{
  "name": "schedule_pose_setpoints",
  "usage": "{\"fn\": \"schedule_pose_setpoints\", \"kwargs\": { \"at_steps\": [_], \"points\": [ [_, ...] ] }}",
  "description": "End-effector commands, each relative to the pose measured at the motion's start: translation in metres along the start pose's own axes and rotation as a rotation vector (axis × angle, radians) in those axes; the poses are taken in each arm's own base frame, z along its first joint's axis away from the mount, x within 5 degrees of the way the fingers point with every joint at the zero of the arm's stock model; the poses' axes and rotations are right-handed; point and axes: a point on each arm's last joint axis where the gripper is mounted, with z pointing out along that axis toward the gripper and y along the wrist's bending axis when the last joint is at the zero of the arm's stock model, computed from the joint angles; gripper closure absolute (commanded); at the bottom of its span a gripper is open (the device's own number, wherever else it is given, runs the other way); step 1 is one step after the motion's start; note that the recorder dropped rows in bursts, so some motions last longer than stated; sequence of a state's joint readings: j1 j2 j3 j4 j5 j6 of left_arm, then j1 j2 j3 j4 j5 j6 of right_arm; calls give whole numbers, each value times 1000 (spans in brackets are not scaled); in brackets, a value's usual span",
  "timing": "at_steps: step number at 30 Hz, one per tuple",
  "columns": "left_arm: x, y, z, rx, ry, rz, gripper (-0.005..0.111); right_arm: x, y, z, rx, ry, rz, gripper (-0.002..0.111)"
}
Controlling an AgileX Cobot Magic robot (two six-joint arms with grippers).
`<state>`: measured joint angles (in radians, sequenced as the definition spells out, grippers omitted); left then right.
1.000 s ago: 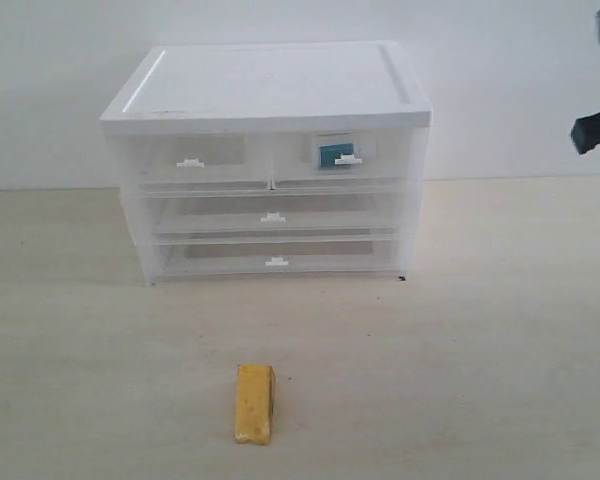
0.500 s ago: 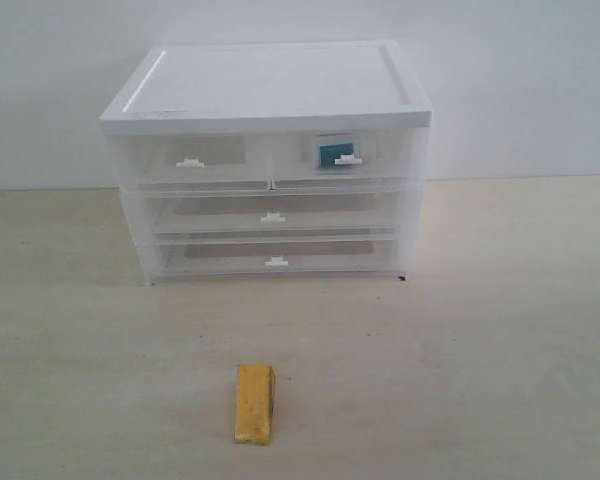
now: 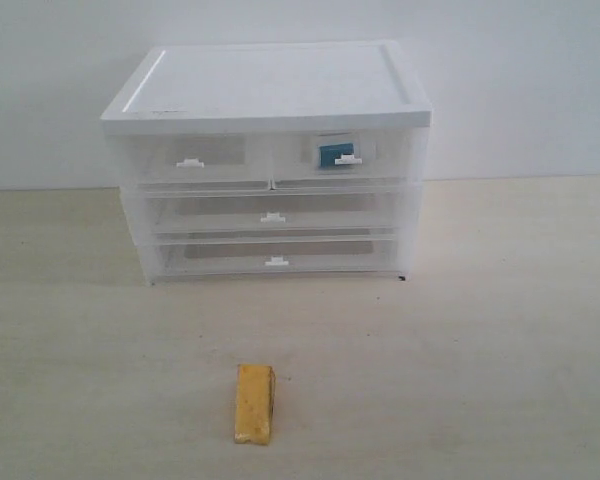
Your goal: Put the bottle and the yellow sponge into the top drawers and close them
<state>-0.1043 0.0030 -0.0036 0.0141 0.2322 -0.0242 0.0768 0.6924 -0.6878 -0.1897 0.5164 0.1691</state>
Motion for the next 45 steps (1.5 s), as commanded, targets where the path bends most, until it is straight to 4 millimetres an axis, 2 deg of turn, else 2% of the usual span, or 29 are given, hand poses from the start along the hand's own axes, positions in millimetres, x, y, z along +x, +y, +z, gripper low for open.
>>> {"fn": "schedule_pose_setpoints", "kwargs": {
  "at_steps": [1,14,16,18,21,25,34,41,45],
  "points": [
    [1,0,0,-4,-3,-6,102,10,-1,-5,2,-13,12,108],
    [1,0,0,-4,-3,-6,102,12,0,-3,-2,-35,2,108],
    [1,0,0,-4,-3,-6,102,17,1,-9,-19,-105,-5,108],
    [1,0,0,-4,-3,-6,102,33,3,-13,-46,-236,-22,108],
    [1,0,0,-4,-3,-6,102,71,3,-20,-57,-269,4,108],
    [1,0,0,-4,-3,-6,102,99,1,-29,-49,-284,7,108],
    [1,0,0,-4,-3,-6,102,108,0,-31,-39,-228,19,108],
    [1,0,0,-4,-3,-6,102,110,2,-42,-67,-286,-3,108],
    [1,0,0,-4,-3,-6,102,119,3,-41,-77,-309,-16,108]
  ]
}}
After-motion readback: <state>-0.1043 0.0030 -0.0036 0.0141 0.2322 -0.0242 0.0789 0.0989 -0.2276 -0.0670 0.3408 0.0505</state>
